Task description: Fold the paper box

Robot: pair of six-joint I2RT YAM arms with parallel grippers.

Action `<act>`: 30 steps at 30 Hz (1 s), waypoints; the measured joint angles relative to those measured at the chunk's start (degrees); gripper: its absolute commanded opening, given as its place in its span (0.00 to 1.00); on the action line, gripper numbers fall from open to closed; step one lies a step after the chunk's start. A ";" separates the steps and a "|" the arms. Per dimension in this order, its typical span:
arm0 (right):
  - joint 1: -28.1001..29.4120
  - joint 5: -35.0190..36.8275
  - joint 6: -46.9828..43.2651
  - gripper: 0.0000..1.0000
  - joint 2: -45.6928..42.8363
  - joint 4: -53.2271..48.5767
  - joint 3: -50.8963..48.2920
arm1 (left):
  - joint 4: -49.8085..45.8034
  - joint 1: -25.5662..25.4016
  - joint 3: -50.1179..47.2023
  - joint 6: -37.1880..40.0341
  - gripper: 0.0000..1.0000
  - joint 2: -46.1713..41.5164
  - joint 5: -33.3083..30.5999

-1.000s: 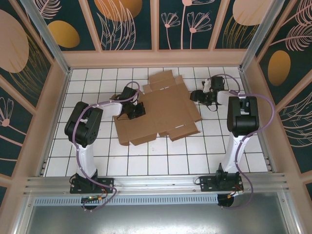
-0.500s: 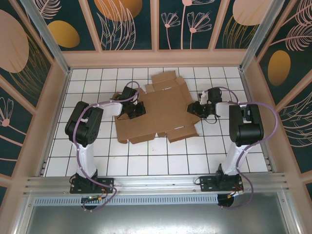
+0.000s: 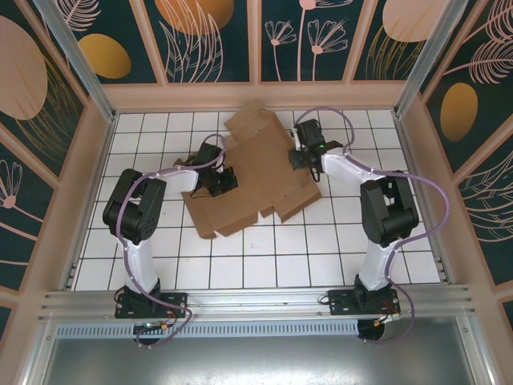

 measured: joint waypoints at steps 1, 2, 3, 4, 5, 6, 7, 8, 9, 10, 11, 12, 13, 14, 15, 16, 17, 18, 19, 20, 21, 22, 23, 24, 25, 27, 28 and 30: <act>1.70 3.13 -2.08 0.07 0.68 -0.11 1.14 | -0.33 -0.04 0.02 -0.02 0.00 -1.18 -0.22; 3.15 6.23 -3.63 0.07 1.42 0.00 1.97 | -0.98 -0.07 0.24 -0.02 0.00 -2.73 -0.68; 4.22 8.39 -4.92 0.06 1.99 0.28 2.43 | -1.64 -0.07 0.74 -0.02 0.00 -4.02 -0.94; 5.49 10.99 -7.13 0.07 2.45 0.63 2.62 | -2.25 -0.04 1.64 -0.02 0.00 -5.44 -1.46; 6.60 13.18 -9.35 0.07 2.75 0.70 2.60 | -2.78 0.04 2.86 -0.17 0.00 -6.84 -2.10; 7.45 14.80 -11.15 0.07 2.89 0.92 2.49 | -3.02 0.20 4.00 -0.42 0.00 -7.98 -2.34; 8.50 16.83 -13.38 0.07 2.89 1.99 2.16 | -3.02 0.48 5.29 -0.81 0.00 -9.25 -2.60; 9.29 18.51 -15.19 0.07 2.86 3.26 1.88 | -2.86 0.96 6.47 -1.49 0.00 -10.69 -2.62; 9.88 19.65 -16.63 0.07 2.84 4.81 1.49 | -2.62 1.36 7.04 -1.95 0.00 -11.69 -2.60; 10.51 20.85 -18.51 0.07 2.71 6.82 0.81 | -2.08 2.01 7.54 -2.93 0.05 -13.14 -2.54; 11.04 21.86 -20.17 0.07 2.54 8.61 0.02 | -1.29 2.60 7.76 -3.74 0.13 -14.27 -2.40; 11.39 22.64 -21.40 0.07 2.32 10.08 -0.72 | -0.68 3.10 7.89 -4.48 0.21 -15.06 -2.12; 11.65 23.39 -22.73 0.07 2.05 11.72 -1.51 | 0.28 3.63 8.13 -5.42 0.29 -15.69 -1.64; 11.89 24.24 -24.22 0.07 1.75 13.44 -2.38 | 1.16 4.07 8.48 -6.51 0.34 -15.82 -0.90; 12.15 24.96 -25.42 0.07 1.49 14.93 -3.13 | 1.97 4.35 8.79 -7.52 0.37 -15.65 -0.04; 12.35 25.73 -26.71 0.07 1.27 16.37 -3.76 | 3.06 4.52 9.25 -8.50 0.39 -15.10 1.38; 12.57 26.38 -28.13 0.07 1.11 18.01 -4.37 | 4.13 4.55 9.88 -9.53 0.42 -14.08 2.97; 12.74 26.97 -29.31 0.07 1.03 19.19 -4.74 | 5.35 4.52 10.62 -10.45 0.44 -12.87 4.35; 12.98 27.52 -30.47 0.07 0.96 20.59 -5.11 | 6.49 4.52 11.58 -11.26 0.45 -11.17 5.68; 13.27 27.96 -31.34 0.07 0.96 21.64 -5.25 | 7.23 4.50 12.55 -11.93 0.46 -9.40 6.84; 13.46 28.26 -32.02 0.07 0.96 22.32 -5.29 | 7.65 4.46 13.44 -12.46 0.47 -7.85 7.67; 13.70 28.59 -32.63 0.08 0.96 23.04 -5.31 | 7.85 4.44 14.47 -12.87 0.48 -6.10 8.55; 13.99 28.85 -33.33 0.07 0.96 23.82 -5.31 | 7.96 4.42 15.61 -13.27 0.50 -4.39 9.22; 14.19 29.00 -33.79 0.08 0.96 24.37 -5.31 | 8.00 4.44 16.61 -13.70 0.52 -3.10 9.79; 14.45 29.16 -34.29 0.08 0.96 24.96 -5.31 | 8.02 4.44 17.86 -13.97 0.53 -1.73 10.16; 14.82 29.40 -35.34 0.08 0.96 25.79 -5.31 | 7.89 4.44 20.72 -14.32 0.55 0.70 10.69; 15.06 29.53 -35.63 0.08 0.96 26.25 -5.31 | 7.91 4.44 22.14 -14.43 0.55 1.75 10.97; 15.39 29.77 -36.17 0.08 0.96 26.69 -5.31 | 7.98 4.44 24.39 -14.60 0.55 3.23 11.37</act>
